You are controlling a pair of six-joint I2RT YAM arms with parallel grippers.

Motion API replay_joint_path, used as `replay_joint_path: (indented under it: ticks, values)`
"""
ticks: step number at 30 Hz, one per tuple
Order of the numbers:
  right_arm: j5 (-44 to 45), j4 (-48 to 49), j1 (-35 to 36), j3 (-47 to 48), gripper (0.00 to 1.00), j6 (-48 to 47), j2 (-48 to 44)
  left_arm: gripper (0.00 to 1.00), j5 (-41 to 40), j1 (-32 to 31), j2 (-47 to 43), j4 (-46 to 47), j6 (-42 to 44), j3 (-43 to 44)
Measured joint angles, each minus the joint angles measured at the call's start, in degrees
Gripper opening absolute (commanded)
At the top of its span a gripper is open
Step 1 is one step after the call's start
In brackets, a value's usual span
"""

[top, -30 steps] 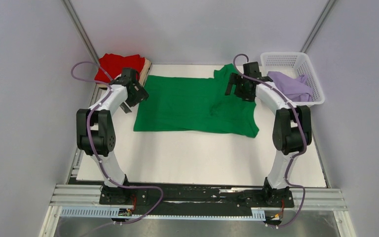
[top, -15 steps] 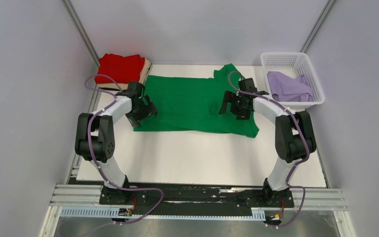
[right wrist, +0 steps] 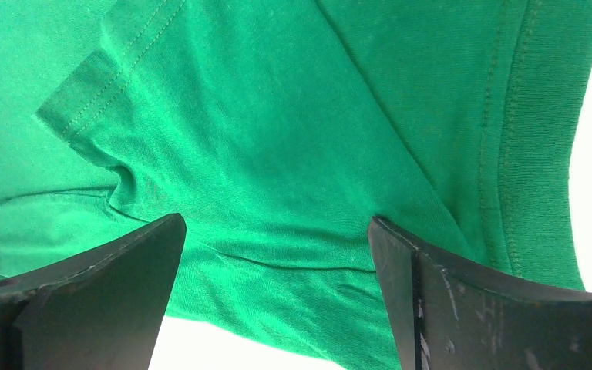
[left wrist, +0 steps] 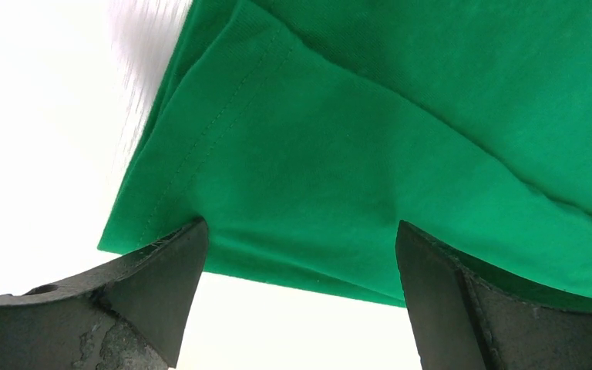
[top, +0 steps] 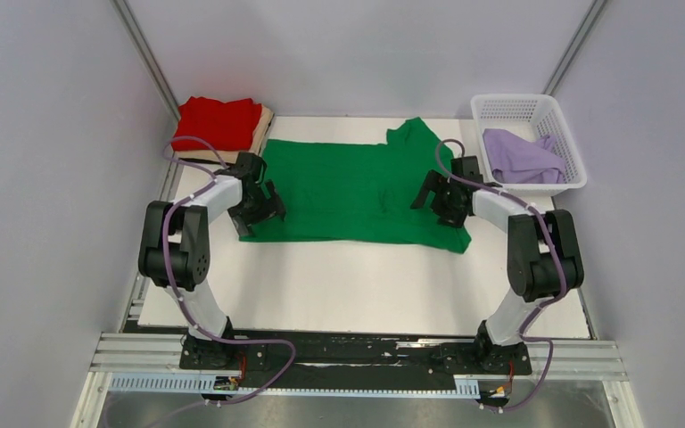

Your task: Fold and stack the t-shirts

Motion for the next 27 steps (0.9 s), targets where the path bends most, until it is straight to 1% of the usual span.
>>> replay_joint_path:
  ticks: [3, 11, 17, 19, 22, 27]
  values:
    - [-0.2, 0.7, -0.1, -4.8, 1.0, 1.1, -3.9, 1.0, -1.3, -1.2, -1.4, -2.1, 1.2, -1.8]
    - [-1.5, -1.4, -0.3, -16.6, 1.0, 3.8, -15.5, 1.0, -1.7, -4.9, -9.7, -8.9, 1.4, -12.1]
    - [-1.4, -7.8, -0.5, -22.6, 1.0, 7.5, -23.9, 1.0, -1.6, -8.6, -13.3, -11.3, 0.0, -16.3]
    - [-1.0, -11.3, -0.6, -24.7, 1.0, 9.2, -26.8, 1.0, -1.3, -9.4, -14.6, -11.7, -0.5, -17.6]
    - [0.0, -15.0, -0.6, -25.7, 1.0, 10.6, -29.9, 1.0, -1.0, -9.7, -16.7, -12.7, -1.3, -19.2]
    - [3.0, -19.6, -0.6, -25.7, 1.0, 11.8, -31.0, 1.0, -0.9, -9.7, -20.5, -13.9, -2.1, -19.7]
